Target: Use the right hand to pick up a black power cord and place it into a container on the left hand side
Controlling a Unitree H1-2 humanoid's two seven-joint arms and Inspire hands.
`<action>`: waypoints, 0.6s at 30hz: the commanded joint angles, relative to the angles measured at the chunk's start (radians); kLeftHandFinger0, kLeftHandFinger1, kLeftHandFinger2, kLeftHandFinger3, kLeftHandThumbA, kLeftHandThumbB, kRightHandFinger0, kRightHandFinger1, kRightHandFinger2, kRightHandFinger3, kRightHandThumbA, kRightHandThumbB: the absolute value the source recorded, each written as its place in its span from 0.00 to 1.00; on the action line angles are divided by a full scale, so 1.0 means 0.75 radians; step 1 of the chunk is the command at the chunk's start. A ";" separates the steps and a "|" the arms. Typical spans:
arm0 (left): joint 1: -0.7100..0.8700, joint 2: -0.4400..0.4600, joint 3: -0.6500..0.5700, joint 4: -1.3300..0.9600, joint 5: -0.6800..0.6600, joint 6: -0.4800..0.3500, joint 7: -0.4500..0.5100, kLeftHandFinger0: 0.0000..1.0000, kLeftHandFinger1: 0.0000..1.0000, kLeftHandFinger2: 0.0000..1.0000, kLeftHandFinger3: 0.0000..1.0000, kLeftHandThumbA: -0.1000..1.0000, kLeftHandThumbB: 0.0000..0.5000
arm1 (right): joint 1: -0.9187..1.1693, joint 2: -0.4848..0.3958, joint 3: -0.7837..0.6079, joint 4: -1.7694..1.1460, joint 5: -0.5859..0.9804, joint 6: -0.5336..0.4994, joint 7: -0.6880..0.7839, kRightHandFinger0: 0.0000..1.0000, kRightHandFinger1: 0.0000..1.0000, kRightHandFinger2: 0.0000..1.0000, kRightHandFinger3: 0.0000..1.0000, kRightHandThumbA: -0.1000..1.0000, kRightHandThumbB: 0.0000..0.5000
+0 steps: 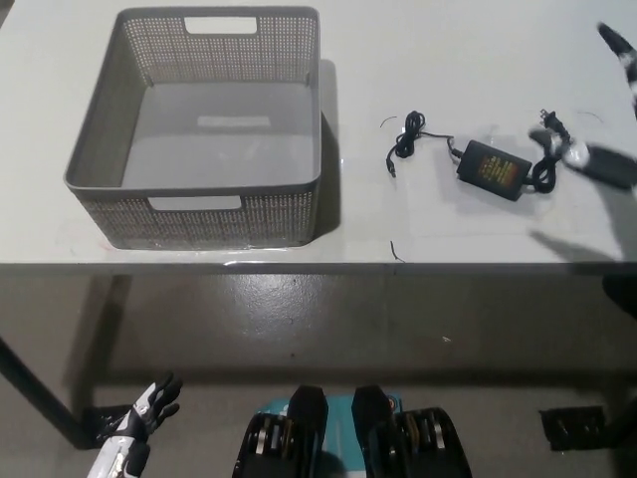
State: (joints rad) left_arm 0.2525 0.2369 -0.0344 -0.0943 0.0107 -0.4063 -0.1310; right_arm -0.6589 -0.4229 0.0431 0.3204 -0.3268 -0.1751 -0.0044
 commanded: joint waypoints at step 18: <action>0.066 0.018 0.002 -0.022 -0.010 -0.034 -0.019 1.00 1.00 1.00 1.00 1.00 0.59 | -0.722 0.003 0.480 0.947 -0.225 0.222 0.393 1.00 1.00 1.00 1.00 0.91 1.00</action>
State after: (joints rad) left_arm 0.2932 0.2374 -0.0350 -0.0938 0.0117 -0.4094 -0.1310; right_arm -1.1065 -0.4280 0.3752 0.9553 -0.4731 -0.0271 0.2088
